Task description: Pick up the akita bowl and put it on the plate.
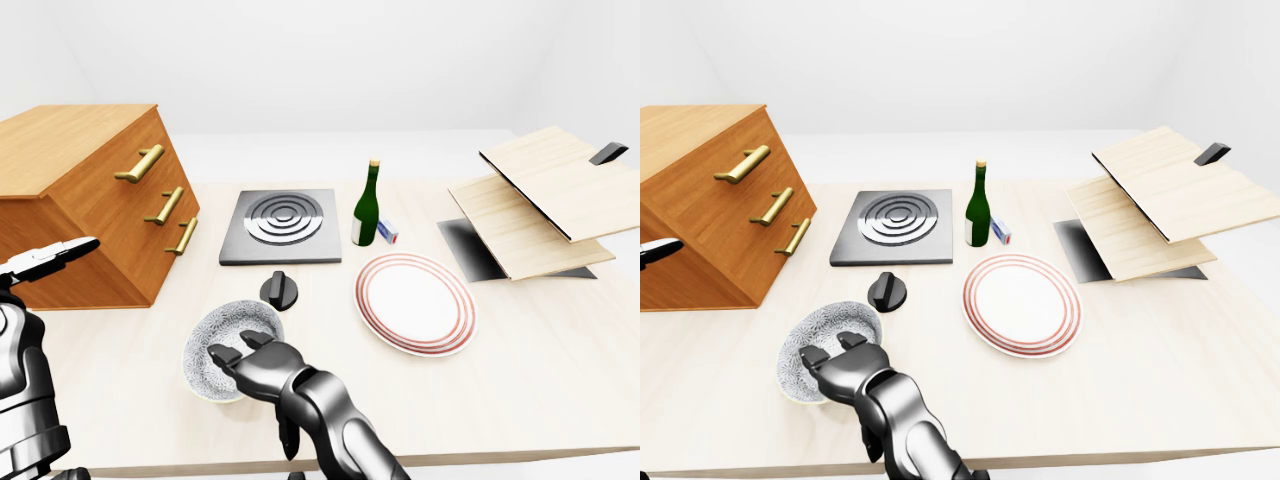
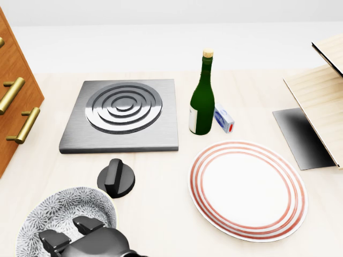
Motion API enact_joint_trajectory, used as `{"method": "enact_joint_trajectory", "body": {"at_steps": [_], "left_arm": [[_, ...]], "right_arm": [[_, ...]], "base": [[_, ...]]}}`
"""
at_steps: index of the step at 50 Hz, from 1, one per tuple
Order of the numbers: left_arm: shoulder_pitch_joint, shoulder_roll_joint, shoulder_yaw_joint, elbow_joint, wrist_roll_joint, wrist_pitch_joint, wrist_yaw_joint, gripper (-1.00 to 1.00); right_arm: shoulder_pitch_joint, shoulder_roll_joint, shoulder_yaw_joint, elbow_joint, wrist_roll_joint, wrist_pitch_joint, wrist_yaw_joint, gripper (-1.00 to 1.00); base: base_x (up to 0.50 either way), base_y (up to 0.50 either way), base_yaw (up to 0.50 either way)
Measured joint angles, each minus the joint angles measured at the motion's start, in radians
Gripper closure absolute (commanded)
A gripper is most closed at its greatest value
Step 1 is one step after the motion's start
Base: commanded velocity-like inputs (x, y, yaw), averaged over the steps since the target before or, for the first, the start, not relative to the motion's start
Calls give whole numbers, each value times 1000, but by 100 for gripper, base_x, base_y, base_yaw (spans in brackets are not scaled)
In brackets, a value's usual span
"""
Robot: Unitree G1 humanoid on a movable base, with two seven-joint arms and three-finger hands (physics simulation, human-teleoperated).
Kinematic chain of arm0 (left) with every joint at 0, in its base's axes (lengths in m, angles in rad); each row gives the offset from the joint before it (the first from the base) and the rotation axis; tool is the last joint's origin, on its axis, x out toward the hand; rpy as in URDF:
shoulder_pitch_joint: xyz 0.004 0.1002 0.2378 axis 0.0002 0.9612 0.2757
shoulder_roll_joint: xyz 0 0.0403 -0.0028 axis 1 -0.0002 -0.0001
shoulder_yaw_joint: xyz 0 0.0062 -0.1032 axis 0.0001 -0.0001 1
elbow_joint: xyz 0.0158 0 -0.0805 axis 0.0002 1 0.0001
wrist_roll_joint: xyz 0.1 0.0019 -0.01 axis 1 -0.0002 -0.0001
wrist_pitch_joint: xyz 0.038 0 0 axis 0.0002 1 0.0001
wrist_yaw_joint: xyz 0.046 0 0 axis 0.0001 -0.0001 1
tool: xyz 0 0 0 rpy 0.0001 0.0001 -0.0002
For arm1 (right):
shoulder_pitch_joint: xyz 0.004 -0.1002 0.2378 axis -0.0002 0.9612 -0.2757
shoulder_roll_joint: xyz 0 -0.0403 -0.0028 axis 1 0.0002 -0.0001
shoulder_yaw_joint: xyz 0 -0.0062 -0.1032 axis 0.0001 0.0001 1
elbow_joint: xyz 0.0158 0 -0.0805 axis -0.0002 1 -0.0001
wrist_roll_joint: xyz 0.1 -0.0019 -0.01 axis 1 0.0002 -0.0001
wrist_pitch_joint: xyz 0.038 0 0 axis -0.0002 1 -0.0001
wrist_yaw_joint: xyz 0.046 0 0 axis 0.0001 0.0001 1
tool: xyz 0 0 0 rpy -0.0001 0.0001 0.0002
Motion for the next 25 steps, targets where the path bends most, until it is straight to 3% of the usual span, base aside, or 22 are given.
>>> {"method": "enact_joint_trajectory", "body": {"at_steps": [25], "left_arm": [[-1,0,-1,-1,-2,2,-1,-100]], "right_arm": [[-21,16,-26,60,15,0,0,-100]], "base": [[0,0,0]]}}
